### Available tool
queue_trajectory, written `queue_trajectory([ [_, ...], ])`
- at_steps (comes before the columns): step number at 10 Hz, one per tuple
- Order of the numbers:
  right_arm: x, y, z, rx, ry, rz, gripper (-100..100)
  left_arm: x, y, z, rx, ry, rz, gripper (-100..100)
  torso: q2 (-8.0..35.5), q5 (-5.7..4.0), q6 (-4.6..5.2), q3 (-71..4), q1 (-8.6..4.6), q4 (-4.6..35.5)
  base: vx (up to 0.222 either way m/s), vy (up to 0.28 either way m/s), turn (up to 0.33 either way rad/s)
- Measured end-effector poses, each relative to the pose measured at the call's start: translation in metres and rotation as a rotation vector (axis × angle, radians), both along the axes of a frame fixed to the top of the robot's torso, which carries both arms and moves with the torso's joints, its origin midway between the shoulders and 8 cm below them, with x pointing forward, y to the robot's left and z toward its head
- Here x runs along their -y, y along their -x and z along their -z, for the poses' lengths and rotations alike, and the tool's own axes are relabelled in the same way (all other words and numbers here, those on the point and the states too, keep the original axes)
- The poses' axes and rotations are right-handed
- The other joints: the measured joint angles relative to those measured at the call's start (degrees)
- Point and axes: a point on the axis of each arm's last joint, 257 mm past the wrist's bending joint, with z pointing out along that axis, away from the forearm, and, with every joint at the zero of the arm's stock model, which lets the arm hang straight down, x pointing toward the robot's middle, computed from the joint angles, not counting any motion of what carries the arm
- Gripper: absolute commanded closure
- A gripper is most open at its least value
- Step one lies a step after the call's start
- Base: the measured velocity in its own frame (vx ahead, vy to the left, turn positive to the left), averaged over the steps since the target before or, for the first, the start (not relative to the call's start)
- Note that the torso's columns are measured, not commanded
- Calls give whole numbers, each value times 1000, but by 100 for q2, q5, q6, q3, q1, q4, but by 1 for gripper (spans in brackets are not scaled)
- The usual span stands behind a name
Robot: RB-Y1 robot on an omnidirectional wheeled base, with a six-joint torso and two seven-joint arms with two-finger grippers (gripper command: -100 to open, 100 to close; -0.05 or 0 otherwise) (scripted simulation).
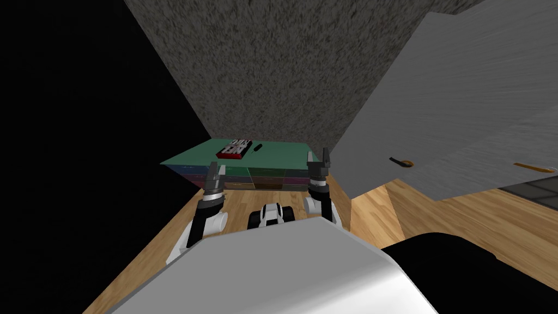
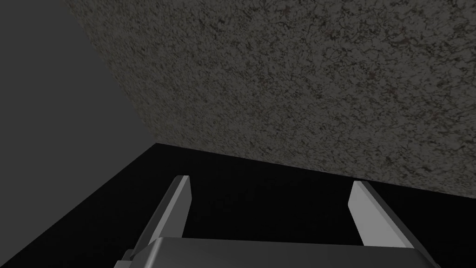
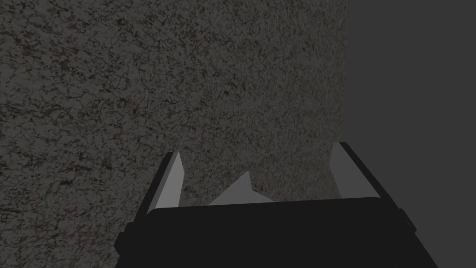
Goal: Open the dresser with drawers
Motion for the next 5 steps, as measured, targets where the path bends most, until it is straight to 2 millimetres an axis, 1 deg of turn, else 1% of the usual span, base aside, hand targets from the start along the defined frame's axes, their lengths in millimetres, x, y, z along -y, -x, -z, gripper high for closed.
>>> queue_trajectory([
  [5, 0, 0, 0, 0, 0, 0, 0, 1, -11, 36, -44, 4, 7, -100, -11, -1, 1, -6, -5, -2, 53, -31, -9],
])
